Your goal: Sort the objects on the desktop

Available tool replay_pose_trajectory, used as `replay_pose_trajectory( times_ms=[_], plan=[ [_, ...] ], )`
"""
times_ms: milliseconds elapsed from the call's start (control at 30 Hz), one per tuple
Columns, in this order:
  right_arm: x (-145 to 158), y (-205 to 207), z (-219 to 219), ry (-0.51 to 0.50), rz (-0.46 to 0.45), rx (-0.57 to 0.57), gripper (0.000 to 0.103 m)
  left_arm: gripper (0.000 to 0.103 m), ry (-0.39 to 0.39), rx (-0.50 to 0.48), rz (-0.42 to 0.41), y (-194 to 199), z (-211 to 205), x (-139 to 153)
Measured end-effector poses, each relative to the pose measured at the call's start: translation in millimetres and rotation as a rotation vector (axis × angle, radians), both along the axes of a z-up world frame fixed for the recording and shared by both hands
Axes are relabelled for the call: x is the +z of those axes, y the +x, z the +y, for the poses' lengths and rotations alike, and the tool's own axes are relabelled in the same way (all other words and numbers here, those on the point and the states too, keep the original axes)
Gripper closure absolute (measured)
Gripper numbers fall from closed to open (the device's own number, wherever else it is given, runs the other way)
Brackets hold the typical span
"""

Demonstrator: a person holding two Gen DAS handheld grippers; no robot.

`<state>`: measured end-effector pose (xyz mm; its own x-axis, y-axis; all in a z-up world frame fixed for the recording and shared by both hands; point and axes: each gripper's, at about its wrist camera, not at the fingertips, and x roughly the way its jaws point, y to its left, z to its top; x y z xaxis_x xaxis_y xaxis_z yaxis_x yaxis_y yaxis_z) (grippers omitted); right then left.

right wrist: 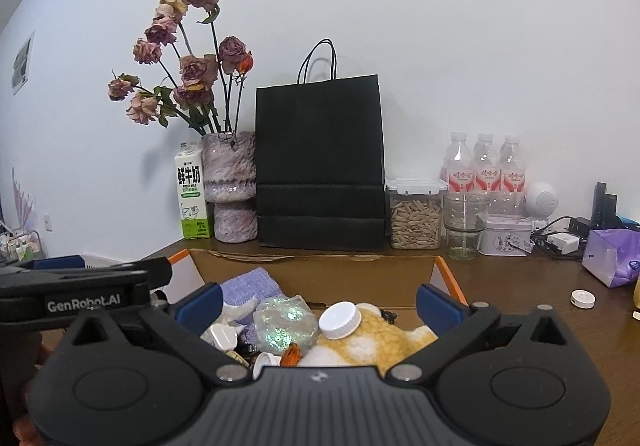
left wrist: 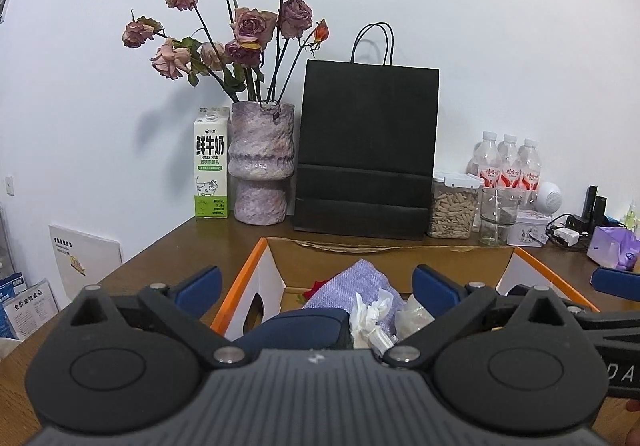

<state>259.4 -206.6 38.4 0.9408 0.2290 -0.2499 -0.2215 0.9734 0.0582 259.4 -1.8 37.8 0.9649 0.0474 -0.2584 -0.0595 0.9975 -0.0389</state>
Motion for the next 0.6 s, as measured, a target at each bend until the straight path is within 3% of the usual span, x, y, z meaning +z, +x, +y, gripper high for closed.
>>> replay_pose_trajectory(
  times_ms=[233,600],
  plan=[
    [-7.6,-7.8,0.5,-0.004,-0.007,-0.001,0.000,0.000,0.001,-0.011,0.005,-3.6,0.5,-6.3],
    [-22.0,-39.3,0.0,-0.048,-0.033,-0.014,0.000,0.000,0.022,-0.044,-0.052,-34.0,-1.0,-19.1]
  ],
)
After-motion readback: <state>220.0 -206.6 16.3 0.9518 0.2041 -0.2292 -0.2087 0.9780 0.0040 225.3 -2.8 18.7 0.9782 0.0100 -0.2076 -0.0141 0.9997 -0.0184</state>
